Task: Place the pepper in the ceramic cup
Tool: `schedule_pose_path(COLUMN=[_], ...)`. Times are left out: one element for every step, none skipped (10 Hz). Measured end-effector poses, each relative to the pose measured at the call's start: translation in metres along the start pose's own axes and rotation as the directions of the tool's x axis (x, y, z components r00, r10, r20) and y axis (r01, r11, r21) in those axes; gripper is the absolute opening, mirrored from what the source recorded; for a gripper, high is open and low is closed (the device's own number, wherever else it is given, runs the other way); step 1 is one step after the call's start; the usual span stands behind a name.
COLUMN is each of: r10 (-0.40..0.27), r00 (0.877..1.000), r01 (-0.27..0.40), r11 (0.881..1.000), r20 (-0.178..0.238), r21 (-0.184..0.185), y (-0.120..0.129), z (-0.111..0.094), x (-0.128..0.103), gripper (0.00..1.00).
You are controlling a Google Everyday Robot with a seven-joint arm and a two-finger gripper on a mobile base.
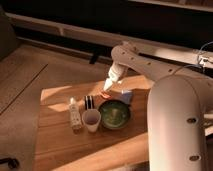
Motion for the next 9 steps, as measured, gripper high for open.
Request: schedule_pose_path(r10=[0.012,0.015,0.018,0.021,0.023,0.028,0.028,0.027,0.022], r00=[1.000,1.000,1.000,1.000,1.000,1.000,0.999,0.999,0.997], r01=[-0.012,-0.015,-0.017,-0.020,-0.023,-0.029,-0.031,-0.031,-0.031], r11=[1.000,0.999,0.999,0.998,0.996,0.995,0.994,0.993,0.992], r20=[0.006,0.012,0.015,0.013,0.002,-0.009,-0.022,-0.041,-0.071], r21=[-0.014,-0.030,-0.047,-0.067,-0.086,-0.099,-0.107,-0.115,-0.124], y=[-0.004,-0.007,-0.009,-0.011,-0.014,-0.016,-0.018,-0.019,-0.018], z=[0.010,0.019,0.030,0.041,0.055,0.065,0.071,0.080,0.089], x=[-0.003,-0.006,-0.008,-0.009,-0.008,-0.006,-0.004,-0.001,0.003], gripper=[0.65,0.65,0.65,0.65,0.65,0.65,0.65,0.65,0.65])
